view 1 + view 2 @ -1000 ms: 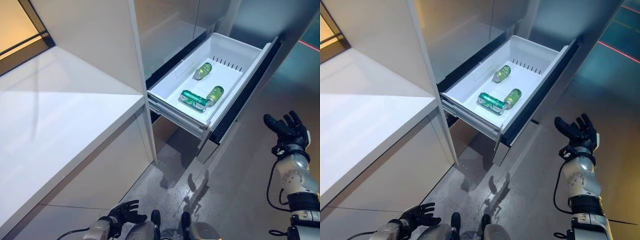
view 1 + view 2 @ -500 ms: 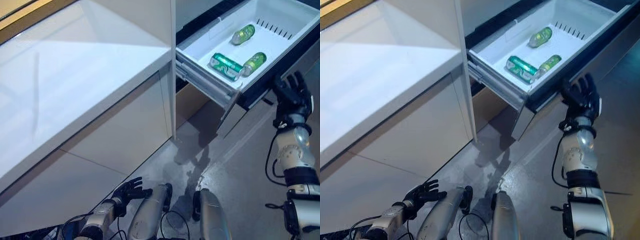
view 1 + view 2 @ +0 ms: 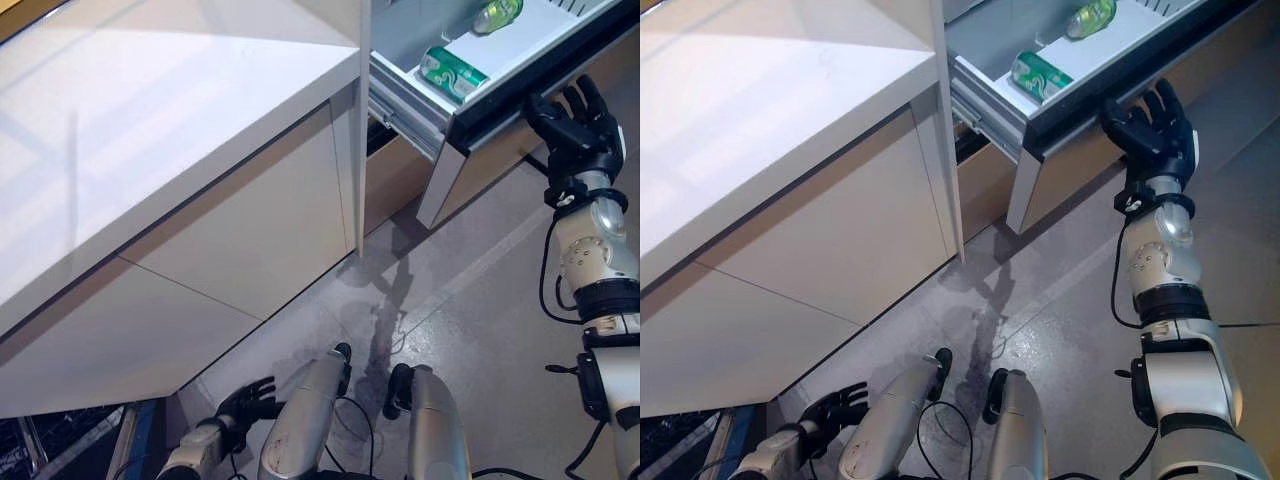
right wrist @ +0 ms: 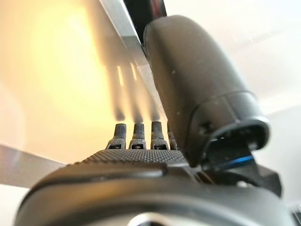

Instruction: Put drinks into fridge and close the fridge

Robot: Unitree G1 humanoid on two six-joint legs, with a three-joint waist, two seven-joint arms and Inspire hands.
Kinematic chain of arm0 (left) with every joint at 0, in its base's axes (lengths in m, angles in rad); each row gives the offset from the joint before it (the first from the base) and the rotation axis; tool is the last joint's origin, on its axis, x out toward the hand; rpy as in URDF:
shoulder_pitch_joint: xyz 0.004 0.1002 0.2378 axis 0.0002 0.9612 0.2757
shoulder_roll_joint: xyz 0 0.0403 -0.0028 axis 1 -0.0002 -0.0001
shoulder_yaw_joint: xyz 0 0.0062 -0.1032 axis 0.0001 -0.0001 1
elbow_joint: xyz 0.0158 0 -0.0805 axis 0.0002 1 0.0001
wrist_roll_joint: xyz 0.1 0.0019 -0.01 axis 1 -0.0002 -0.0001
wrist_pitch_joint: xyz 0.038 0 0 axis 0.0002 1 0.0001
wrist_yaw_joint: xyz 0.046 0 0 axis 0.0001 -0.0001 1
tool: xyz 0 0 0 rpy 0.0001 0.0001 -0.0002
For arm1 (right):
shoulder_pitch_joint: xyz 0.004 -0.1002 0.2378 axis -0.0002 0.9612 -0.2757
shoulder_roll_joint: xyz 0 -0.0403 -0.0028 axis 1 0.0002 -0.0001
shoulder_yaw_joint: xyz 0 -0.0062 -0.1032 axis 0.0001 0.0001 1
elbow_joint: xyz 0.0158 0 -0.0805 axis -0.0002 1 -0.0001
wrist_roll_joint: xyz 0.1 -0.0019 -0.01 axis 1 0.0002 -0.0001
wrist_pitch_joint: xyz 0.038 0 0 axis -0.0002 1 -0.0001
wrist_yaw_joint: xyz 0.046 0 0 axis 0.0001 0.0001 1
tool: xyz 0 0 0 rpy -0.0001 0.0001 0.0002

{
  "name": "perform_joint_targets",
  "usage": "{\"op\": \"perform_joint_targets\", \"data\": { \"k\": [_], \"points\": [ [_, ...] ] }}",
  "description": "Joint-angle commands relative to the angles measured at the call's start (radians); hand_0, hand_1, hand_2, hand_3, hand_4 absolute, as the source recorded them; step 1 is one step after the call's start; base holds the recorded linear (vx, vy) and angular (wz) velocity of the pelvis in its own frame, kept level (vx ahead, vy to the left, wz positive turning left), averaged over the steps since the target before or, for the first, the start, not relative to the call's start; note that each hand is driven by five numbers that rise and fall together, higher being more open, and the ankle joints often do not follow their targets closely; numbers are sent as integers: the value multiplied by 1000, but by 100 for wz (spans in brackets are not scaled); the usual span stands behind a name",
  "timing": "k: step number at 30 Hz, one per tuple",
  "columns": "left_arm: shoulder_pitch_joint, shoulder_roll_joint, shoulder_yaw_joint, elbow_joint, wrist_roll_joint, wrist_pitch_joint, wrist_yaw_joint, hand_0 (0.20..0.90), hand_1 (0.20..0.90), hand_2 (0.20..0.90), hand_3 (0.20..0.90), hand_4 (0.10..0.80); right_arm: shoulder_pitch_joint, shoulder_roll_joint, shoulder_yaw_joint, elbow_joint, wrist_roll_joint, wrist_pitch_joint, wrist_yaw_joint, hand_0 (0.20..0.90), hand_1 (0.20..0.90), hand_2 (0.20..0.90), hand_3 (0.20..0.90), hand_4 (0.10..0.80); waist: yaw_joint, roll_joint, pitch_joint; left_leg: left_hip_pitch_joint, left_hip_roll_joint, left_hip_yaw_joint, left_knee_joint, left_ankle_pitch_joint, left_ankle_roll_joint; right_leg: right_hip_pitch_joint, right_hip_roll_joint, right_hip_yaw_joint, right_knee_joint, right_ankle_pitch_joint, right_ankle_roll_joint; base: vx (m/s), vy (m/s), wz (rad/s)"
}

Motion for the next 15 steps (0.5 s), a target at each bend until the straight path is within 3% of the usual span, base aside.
{"op": "perform_joint_targets", "data": {
  "k": [1, 6, 7, 15],
  "points": [
    [65, 82, -39, -53, 28, -26, -14, 900, 900, 900, 900, 800, -215, -4, 98, -98, -36, -13, 175, 900, 900, 900, 900, 800, 109, -30, -48, 91, -28, 27, 55, -172, 128, 96, 21, 7, -19, 5, -14, 133, 4, 23],
    [76, 87, -39, -40, 46, -39, -26, 900, 900, 900, 900, 800, -256, -4, 122, -54, -54, -9, 147, 900, 900, 900, 900, 800, 140, -32, -59, 131, -28, -4, -13, -147, 120, 149, 6, -15, -79, 21, -1, 48, 15, 24],
    [76, 88, -41, -38, 50, -43, -27, 900, 900, 900, 900, 800, -261, -6, 124, -47, -60, -11, 139, 900, 900, 900, 900, 800, 143, -30, -59, 129, -24, -3, -40, -107, 119, 152, 1, -33, -107, 56, -7, -49, 17, 17],
    [72, 96, -50, -10, 70, -66, -30, 900, 900, 900, 900, 800, -272, -10, 117, 2, -115, -38, 30, 900, 900, 900, 900, 800, 155, -38, -76, 184, -13, -26, -148, -69, 108, 217, 4, -46, -229, 101, 21, 5, -19, 16]
  ]
}}
